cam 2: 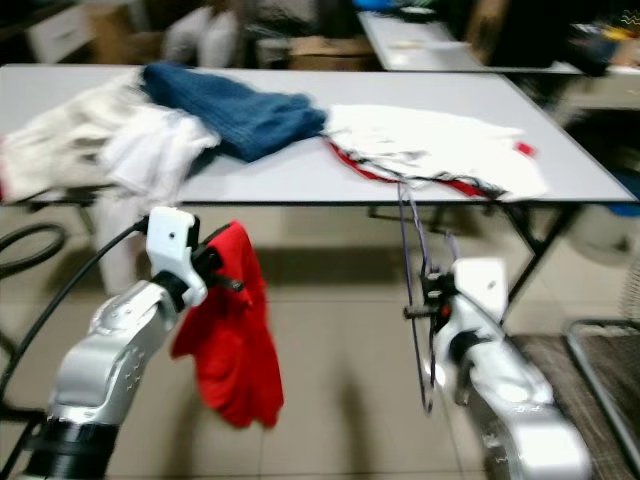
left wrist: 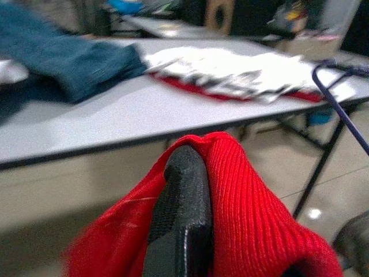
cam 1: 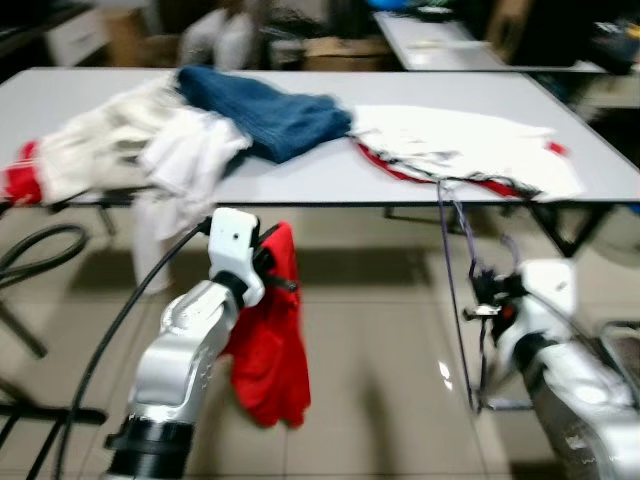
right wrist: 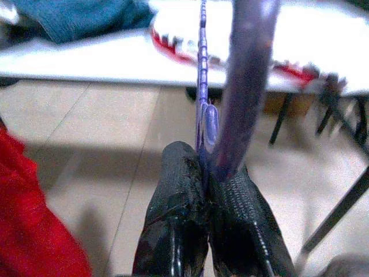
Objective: Hang hanger
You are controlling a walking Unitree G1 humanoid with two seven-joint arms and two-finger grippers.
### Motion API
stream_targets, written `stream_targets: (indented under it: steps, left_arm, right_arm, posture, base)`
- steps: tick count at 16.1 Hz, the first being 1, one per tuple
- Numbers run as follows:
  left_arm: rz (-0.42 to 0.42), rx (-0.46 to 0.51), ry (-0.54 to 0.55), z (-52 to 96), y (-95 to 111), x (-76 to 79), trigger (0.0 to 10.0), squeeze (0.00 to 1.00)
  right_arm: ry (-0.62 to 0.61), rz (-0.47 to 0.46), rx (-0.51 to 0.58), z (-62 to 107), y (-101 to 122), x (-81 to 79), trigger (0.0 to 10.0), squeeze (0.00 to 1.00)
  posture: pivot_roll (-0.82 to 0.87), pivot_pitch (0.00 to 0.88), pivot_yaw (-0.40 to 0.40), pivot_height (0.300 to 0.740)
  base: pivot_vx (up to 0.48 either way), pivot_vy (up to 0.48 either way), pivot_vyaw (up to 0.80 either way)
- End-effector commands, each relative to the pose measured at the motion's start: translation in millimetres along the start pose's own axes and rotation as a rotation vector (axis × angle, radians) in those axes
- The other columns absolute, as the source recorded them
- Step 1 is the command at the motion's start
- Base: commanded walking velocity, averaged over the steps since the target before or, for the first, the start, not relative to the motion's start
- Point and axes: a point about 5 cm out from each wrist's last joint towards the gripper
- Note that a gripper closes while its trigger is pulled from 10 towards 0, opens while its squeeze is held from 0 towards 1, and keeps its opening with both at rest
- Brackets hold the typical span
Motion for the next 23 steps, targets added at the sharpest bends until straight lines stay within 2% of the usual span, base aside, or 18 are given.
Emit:
stream_targets:
  steps: [1, 4, 5, 7, 10, 13, 14, 16, 19, 23]
  left_arm:
    - [-0.019, 0.065, 0.003, -6.9, 19, -4.7, 10.0, 0.0]
    - [-0.034, 0.103, 0.011, -20.0, 36, -12.6, 10.0, 0.0]
    - [-0.051, 0.145, 0.029, -31.5, 55, -24.0, 10.0, 0.0]
    - [-0.067, 0.203, 0.036, -42.1, 80, -33.5, 10.0, 0.0]
    - [-0.1, 0.322, 0.003, -54.6, 130, -43.4, 10.0, 0.0]
    - [-0.108, 0.423, -0.056, -61.3, 174, -46.0, 10.0, 0.0]
    - [-0.108, 0.423, -0.056, -61.3, 174, -46.0, 10.0, 0.0]
    - [-0.084, 0.487, -0.135, -67.3, 200, -40.3, 10.0, 0.0]
    - [-0.067, 0.558, -0.247, -66.4, 225, -26.4, 10.0, 0.0]
    - [-0.046, 0.638, -0.263, -55.6, 255, -37.5, 10.0, 0.0]
  right_arm:
    - [0.16, 0.06, 0.079, 3.5, 23, -8.4, 10.0, 0.0]
    - [0.312, 0.17, 0.078, 11.4, 39, -5.9, 10.0, 0.0]
    - [0.448, 0.224, 0.056, 19.7, 46, -5.9, 10.0, 0.0]
    - [0.581, 0.242, 0.015, 26.1, 49, -9.3, 10.0, 0.0]
    - [0.814, 0.288, -0.078, 33.0, 53, -20.7, 10.0, 0.0]
    - [0.958, 0.355, -0.18, 33.4, 52, -27.5, 10.0, 0.0]
    - [0.958, 0.355, -0.18, 33.4, 52, -27.5, 10.0, 0.0]
    - [1.028, 0.378, -0.245, 32.6, 50, -30.8, 10.0, 0.0]
    - [1.017, 0.411, -0.228, 19.8, 47, -38.1, 10.0, 0.0]
    - [0.968, 0.466, -0.191, -1.4, 55, -36.6, 10.0, 0.0]
  posture:
    - [0.0, 0.0, 0.014, 0.74]
    - [0.0, 0.0, 0.022, 0.74]
    - [-0.01, 0.0, 0.024, 0.74]
    - [-0.01, 0.0, 0.017, 0.74]
    - [-0.01, 0.0, 0.024, 0.74]
    - [0.01, 0.0, 0.018, 0.74]
    - [0.01, 0.0, 0.018, 0.74]
    - [0.02, 0.0, 0.015, 0.74]
    - [0.03, 0.0, 0.029, 0.74]
    - [0.03, 0.0, 0.037, 0.74]
  base:
    - [0.379, 0.0, 0.0]
    - [0.379, 0.0, 0.0]
    - [0.375, 0.0, 0.0]
    - [0.375, 0.0, 0.0]
    - [0.365, 0.0, 0.0]
    - [0.356, 0.0, 0.0]
    - [0.356, 0.0, 0.0]
    - [0.354, 0.0, 0.0]
    - [0.355, 0.0, 0.0]
    - [0.349, 0.0, 0.0]
Point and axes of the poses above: a point about 5 cm out from each wrist's last joint towards the gripper, its own z axis pointing back from the gripper into the wrist, its own y axis along the axis of the wrist's last joint, x = y × z, and after that the axes turned 10 degrees about -z, right-handed
